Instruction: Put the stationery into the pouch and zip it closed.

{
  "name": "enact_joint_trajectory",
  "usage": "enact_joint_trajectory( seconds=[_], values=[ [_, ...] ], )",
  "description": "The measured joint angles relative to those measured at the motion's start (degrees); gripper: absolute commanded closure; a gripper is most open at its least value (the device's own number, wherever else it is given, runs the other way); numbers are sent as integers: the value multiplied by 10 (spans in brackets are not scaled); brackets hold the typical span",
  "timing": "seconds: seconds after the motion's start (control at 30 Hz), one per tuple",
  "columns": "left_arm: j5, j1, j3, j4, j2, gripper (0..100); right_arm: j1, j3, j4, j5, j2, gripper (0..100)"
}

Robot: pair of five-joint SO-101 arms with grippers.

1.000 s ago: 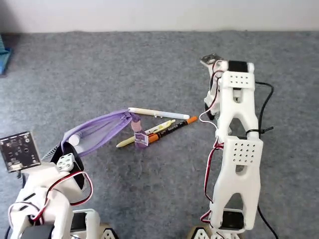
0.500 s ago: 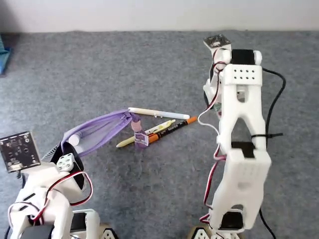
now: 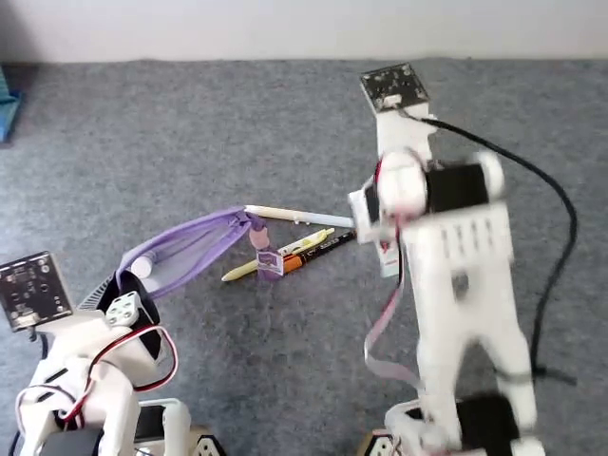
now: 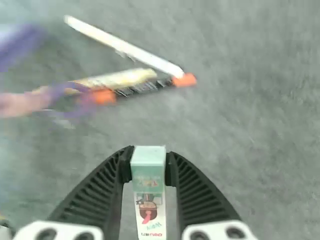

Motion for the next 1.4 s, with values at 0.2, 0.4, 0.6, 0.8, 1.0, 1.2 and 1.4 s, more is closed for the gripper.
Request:
enact_joint_trajectory(
  seconds=[0.2,0.4,0.6,0.8,1.0,1.2,1.4],
  values=[
    [12,0,0,0,0,987,-142,5,-76,-98,-145,991],
    [13,2,-43,-8,4,987,-229,69,-245,-135,-170,991],
    [36,1,-60,-25,34,987,-287,152,-456,-136,-170,991],
    [49,1,-82,-41,113,987,-327,257,-659,-119,-170,991],
    [49,2,-84,-47,145,987,-353,375,-804,-41,-170,991],
    [49,2,-84,-47,149,987,-356,475,-901,-27,-169,988],
    [49,2,-84,-47,149,987,-356,510,-925,-10,-169,831]
  ],
)
